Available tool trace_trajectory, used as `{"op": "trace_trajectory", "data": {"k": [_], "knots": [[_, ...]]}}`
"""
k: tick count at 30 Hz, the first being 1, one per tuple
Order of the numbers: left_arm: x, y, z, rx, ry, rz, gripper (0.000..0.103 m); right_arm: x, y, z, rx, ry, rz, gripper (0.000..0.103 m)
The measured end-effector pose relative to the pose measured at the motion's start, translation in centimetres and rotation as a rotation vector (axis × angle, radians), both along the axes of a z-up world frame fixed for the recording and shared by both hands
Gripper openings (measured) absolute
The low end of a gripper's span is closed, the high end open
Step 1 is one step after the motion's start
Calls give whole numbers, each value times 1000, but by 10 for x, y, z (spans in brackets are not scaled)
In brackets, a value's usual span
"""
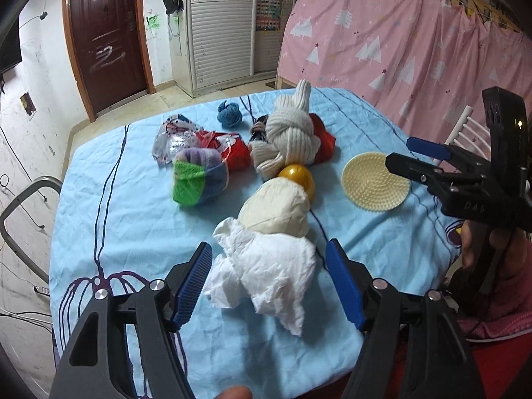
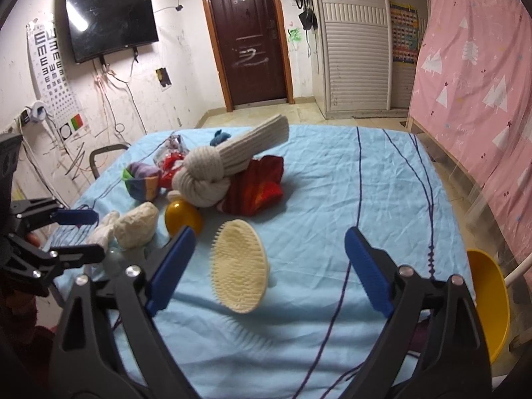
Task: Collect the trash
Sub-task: 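Grasp the white plastic bag with the left gripper while the right grasps the beige brush, then carry both items to the yellow bucket and open both grippers over it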
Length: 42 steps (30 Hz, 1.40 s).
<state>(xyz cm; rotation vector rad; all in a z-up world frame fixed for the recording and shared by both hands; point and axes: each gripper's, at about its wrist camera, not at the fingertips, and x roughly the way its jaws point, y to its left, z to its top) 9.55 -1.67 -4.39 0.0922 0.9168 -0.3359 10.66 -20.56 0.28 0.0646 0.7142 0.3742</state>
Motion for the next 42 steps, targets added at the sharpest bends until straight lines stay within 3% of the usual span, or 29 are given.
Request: {"op": "trace_trajectory", "data": {"k": [10, 19, 24, 26, 28, 42], "knots": [[8, 31, -13, -89, 52, 27, 57, 6, 7, -7, -14, 35, 6, 88], [12, 48, -14, -196, 76, 42, 26, 9, 10, -17, 2, 94, 26, 88], [10, 51, -15, -174, 69, 50, 18, 11, 14, -22, -4, 128, 46, 61], [8, 52, -13, -166, 61, 46, 17, 11, 16, -25, -12, 137, 53, 41], [6, 51, -10, -153, 44, 43, 17, 10, 16, -25, 3, 134, 61, 32], [-2, 30, 31, -91, -73, 40, 17, 3, -14, -5, 59, 37, -8, 32]]}}
